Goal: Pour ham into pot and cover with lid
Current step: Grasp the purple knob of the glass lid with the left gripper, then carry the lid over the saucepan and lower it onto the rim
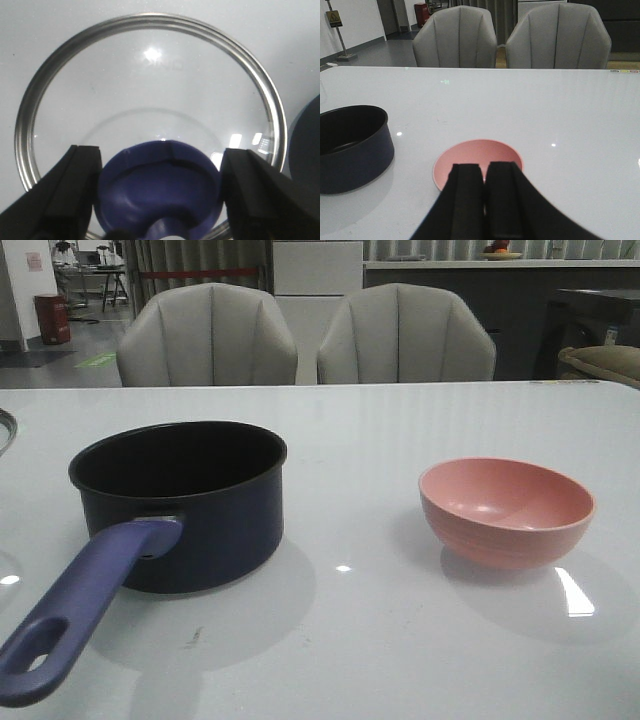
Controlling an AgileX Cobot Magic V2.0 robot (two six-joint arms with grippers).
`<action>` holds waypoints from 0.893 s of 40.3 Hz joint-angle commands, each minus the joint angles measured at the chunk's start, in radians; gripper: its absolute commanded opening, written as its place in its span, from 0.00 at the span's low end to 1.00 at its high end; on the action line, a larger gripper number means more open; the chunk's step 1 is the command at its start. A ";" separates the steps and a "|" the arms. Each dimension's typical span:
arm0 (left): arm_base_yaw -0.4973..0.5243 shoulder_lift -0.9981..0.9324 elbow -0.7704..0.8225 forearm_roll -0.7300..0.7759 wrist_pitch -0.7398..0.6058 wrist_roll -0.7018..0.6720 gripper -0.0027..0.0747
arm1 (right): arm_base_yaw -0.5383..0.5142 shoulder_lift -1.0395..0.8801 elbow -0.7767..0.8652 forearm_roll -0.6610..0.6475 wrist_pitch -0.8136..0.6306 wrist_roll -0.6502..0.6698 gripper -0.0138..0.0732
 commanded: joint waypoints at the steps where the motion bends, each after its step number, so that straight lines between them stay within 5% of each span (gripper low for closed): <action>1: -0.052 -0.053 -0.085 -0.026 -0.008 0.004 0.56 | 0.000 0.011 -0.029 0.004 -0.085 -0.005 0.33; 21: -0.385 0.017 -0.306 -0.030 0.004 0.004 0.56 | 0.000 0.011 -0.029 0.004 -0.085 -0.005 0.33; 36: -0.478 0.140 -0.395 -0.033 0.082 0.004 0.56 | 0.000 0.011 -0.029 0.004 -0.085 -0.005 0.33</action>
